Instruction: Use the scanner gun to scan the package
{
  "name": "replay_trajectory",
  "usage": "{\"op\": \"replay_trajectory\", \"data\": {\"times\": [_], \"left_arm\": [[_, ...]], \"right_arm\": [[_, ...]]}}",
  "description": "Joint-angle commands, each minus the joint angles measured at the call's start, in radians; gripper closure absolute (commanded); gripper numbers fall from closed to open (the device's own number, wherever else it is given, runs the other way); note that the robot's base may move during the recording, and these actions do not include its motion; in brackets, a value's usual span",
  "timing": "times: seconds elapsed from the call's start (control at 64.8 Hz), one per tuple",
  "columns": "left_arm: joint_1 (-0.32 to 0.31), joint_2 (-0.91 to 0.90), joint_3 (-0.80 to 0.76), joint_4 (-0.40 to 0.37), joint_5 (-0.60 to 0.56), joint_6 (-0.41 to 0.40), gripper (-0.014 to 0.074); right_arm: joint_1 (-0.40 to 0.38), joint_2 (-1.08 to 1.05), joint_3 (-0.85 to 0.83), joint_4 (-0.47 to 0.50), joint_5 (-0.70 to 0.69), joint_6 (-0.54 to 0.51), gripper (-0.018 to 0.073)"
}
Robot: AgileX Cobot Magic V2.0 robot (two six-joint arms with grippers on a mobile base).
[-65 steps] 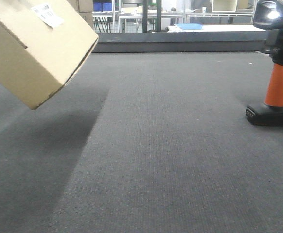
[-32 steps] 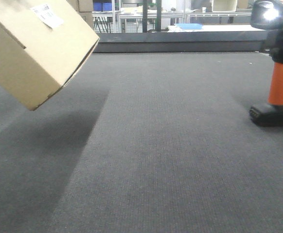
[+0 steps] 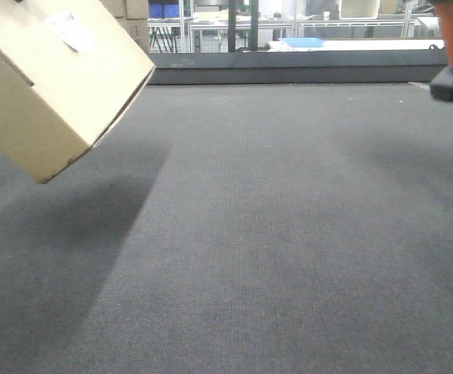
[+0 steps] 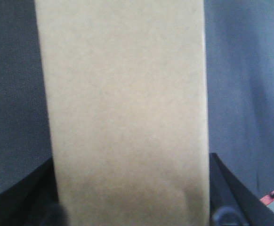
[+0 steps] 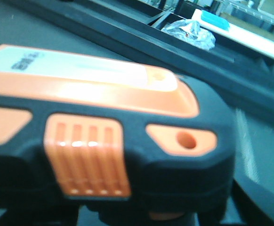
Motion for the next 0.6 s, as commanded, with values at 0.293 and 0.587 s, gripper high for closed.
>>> {"op": "replay_trajectory", "data": {"times": [0.293, 0.587], "left_arm": [[0.005, -0.009, -0.005, 0.021, 0.000, 0.007, 0.0708], [0.005, -0.009, -0.005, 0.033, 0.000, 0.007, 0.0708]], "right_arm": [[-0.001, 0.042, -0.134, -0.010, -0.028, -0.105, 0.0716], [-0.001, 0.075, -0.159, -0.010, -0.051, -0.105, 0.0716]]}}
